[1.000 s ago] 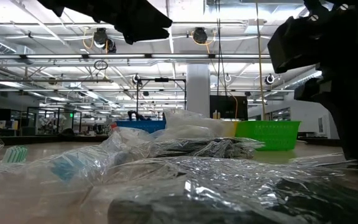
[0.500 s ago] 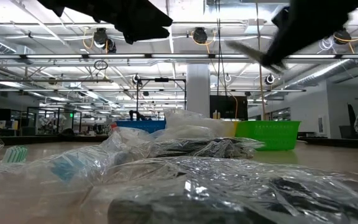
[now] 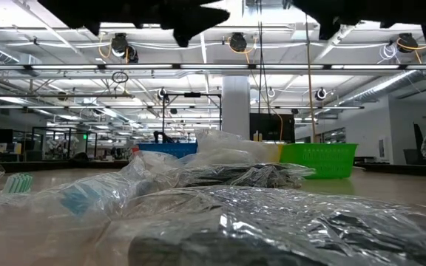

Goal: Pick & Place Travel size toiletries
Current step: Put the bottom nail cutter into the orange basket

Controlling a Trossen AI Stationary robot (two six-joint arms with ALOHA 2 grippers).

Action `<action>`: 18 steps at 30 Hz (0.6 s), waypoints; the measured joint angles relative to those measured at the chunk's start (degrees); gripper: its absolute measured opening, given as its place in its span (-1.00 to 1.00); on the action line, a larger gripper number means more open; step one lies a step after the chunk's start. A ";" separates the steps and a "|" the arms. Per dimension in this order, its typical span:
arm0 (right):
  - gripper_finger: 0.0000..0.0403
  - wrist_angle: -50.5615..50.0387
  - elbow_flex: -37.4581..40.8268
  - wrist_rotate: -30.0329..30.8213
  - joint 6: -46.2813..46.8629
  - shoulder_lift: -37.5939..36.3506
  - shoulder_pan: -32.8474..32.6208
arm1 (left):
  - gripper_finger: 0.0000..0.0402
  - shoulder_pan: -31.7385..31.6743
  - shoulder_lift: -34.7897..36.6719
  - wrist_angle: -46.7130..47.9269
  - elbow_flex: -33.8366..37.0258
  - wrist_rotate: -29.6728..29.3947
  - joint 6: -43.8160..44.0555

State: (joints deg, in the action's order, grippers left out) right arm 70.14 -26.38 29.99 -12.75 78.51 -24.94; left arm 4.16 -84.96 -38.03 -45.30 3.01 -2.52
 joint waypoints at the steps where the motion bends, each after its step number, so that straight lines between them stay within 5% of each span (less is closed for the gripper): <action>1: -0.77 2.28 0.96 -1.54 -0.11 0.03 0.29 | 0.19 0.00 -1.40 -3.45 0.00 0.37 -0.13; 8: -0.77 3.78 2.48 -4.73 0.05 0.27 0.52 | 0.19 0.00 -10.29 -21.08 -0.77 5.36 1.78; 18: -0.77 1.65 2.43 -4.55 1.96 0.49 1.05 | 0.19 0.95 -17.89 -19.56 -10.56 7.98 4.44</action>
State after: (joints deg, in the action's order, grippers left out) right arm 71.79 -23.94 25.44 -10.79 79.00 -23.89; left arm 5.12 -102.85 -57.59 -55.86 10.99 1.92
